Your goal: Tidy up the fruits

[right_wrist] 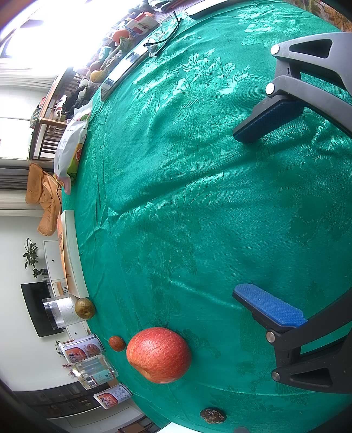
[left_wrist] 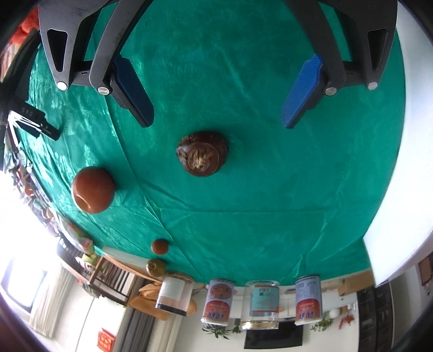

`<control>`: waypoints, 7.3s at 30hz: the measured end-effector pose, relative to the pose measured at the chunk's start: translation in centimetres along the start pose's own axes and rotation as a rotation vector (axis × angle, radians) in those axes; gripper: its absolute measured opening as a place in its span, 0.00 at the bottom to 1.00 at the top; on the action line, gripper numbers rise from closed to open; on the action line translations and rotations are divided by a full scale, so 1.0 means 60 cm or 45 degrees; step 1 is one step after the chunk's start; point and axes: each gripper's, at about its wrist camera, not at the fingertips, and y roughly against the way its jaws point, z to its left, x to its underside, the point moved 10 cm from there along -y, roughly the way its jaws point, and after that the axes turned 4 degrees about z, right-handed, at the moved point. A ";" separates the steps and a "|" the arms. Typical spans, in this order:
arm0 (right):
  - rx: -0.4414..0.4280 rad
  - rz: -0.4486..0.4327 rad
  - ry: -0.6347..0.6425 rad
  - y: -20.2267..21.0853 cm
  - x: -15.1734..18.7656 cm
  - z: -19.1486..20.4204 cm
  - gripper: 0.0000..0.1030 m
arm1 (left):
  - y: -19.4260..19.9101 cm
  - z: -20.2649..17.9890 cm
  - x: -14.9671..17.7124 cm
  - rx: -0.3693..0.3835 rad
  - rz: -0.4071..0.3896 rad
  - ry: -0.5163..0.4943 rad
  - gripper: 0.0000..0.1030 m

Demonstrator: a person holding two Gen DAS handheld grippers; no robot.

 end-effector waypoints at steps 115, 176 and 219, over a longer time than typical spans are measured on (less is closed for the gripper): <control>-0.254 0.001 0.398 0.040 0.059 0.100 1.00 | 0.032 0.042 0.086 -0.212 -0.050 -0.013 0.95; -1.130 0.224 0.917 0.504 0.096 0.718 0.29 | 0.492 0.340 0.049 -0.139 -0.081 0.259 0.44; -0.176 0.008 0.105 0.148 0.058 0.036 0.50 | 0.125 -0.134 0.102 0.081 -0.031 -0.155 0.85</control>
